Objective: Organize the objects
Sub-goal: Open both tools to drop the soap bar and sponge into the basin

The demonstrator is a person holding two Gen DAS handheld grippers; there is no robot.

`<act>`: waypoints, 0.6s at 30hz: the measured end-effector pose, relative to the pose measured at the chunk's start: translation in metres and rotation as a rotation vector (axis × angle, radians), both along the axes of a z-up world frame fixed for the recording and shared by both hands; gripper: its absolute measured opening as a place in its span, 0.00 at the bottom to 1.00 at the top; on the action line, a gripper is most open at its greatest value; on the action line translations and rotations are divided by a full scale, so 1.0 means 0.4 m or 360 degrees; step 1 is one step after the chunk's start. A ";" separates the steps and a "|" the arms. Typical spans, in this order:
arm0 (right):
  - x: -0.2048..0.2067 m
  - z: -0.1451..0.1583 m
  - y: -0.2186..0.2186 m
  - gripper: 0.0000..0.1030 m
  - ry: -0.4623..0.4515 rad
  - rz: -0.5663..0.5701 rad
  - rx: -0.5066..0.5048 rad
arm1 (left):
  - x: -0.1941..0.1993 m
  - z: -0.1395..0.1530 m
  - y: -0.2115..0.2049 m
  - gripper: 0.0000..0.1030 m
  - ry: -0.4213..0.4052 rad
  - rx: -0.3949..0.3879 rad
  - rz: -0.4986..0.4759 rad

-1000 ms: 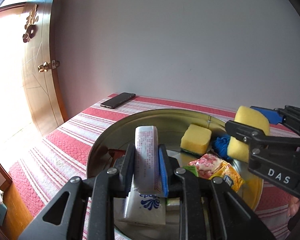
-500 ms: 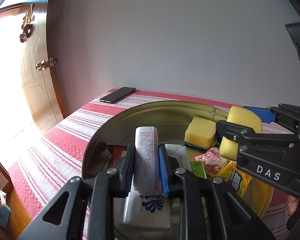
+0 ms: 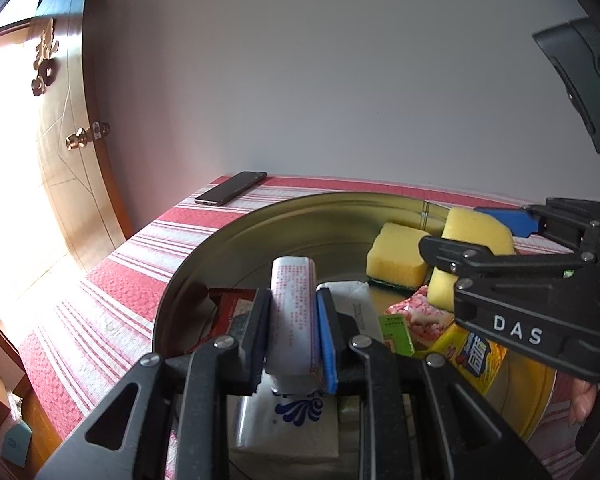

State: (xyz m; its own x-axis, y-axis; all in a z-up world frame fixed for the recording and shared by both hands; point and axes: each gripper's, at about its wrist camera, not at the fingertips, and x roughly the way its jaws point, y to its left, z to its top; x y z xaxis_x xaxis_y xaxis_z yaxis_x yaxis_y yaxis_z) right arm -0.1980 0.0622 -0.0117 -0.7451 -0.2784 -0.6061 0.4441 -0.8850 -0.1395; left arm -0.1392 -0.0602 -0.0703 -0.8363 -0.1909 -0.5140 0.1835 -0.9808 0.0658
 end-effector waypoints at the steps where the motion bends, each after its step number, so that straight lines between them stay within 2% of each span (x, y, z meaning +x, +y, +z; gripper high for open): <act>1: 0.000 0.000 0.000 0.54 -0.0001 0.0001 0.0000 | 0.000 0.000 0.000 0.21 -0.0001 -0.0001 -0.0002; 6: 0.001 0.000 -0.004 0.54 -0.0011 0.0014 0.0002 | -0.003 -0.001 0.003 0.21 -0.0005 -0.0003 -0.0005; 9: -0.001 -0.010 -0.013 0.56 -0.0042 0.0043 0.0024 | 0.002 0.002 0.004 0.26 0.0005 0.0006 0.0001; 10: 0.000 -0.013 -0.016 0.57 -0.0043 0.0045 0.0034 | 0.004 0.003 0.005 0.37 0.0009 0.0001 0.0012; 11: 0.002 -0.015 -0.018 0.60 -0.0039 0.0044 0.0040 | 0.009 0.007 0.006 0.44 0.0021 -0.0008 0.0021; 12: 0.003 -0.016 -0.018 0.62 -0.0031 0.0040 0.0045 | 0.013 0.011 0.009 0.46 0.0032 -0.0030 0.0031; 14: 0.005 -0.014 -0.013 0.63 -0.0013 0.0022 0.0047 | 0.016 0.016 0.006 0.63 0.0042 -0.0041 0.0053; 17: 0.004 -0.006 0.008 0.67 -0.0005 -0.0020 0.0016 | 0.025 0.024 0.001 0.79 0.0069 -0.0044 0.0082; 18: 0.005 0.000 0.017 0.68 0.0002 -0.0030 -0.0009 | 0.027 0.027 0.002 0.81 0.0074 -0.0053 0.0089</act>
State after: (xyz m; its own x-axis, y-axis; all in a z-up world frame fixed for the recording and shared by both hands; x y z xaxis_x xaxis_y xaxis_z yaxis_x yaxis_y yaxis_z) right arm -0.1958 0.0692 -0.0118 -0.7510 -0.2674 -0.6038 0.4270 -0.8941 -0.1352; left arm -0.1286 -0.0592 -0.0596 -0.8466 -0.2543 -0.4675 0.2413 -0.9664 0.0885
